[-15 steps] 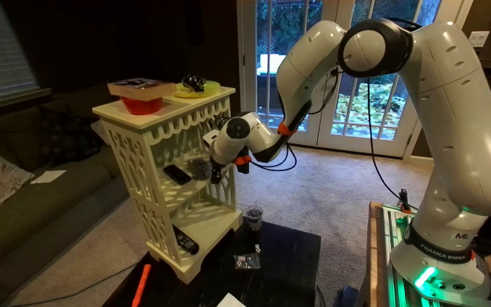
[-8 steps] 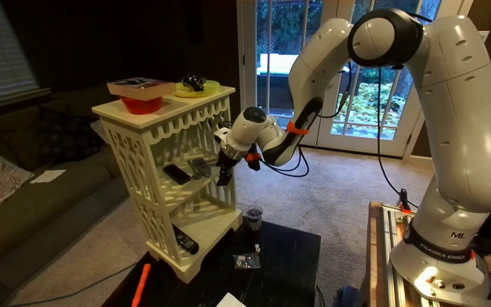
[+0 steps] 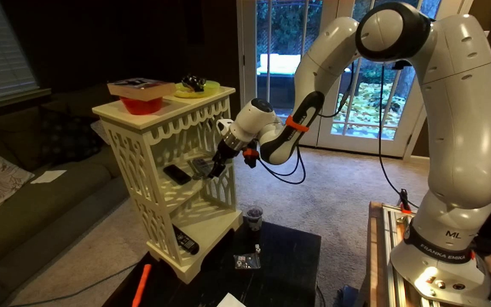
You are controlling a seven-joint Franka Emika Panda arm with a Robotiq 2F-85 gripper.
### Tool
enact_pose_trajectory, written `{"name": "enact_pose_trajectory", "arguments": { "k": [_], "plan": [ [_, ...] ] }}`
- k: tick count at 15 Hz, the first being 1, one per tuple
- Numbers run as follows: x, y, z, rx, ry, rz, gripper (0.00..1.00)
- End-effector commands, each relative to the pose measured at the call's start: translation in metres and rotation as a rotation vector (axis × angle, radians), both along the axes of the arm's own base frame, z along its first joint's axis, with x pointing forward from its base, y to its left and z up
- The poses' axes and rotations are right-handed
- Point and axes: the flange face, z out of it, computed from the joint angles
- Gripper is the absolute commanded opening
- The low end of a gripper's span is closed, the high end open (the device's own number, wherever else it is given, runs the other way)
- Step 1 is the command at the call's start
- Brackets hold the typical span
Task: Put the silver spoon on top of the shelf.
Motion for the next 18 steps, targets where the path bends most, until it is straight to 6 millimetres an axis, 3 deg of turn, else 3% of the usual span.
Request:
{"name": "enact_pose_trajectory", "arguments": {
  "k": [1,5,8,10,16,17,18],
  "plan": [
    [0.014,-0.001,0.042,0.031,-0.134,-0.051,1.0],
    [0.019,0.0,0.06,0.012,-0.238,-0.026,1.0],
    [0.013,0.0,0.06,0.001,-0.3,-0.02,1.0],
    [0.003,-0.002,0.054,-0.013,-0.329,-0.02,1.0],
    [-0.045,0.007,0.009,-0.032,-0.317,0.049,1.0],
    [-0.048,0.006,0.006,-0.041,-0.326,0.033,1.0],
    [-0.036,0.004,0.012,-0.025,-0.309,0.044,1.0]
  ]
}}
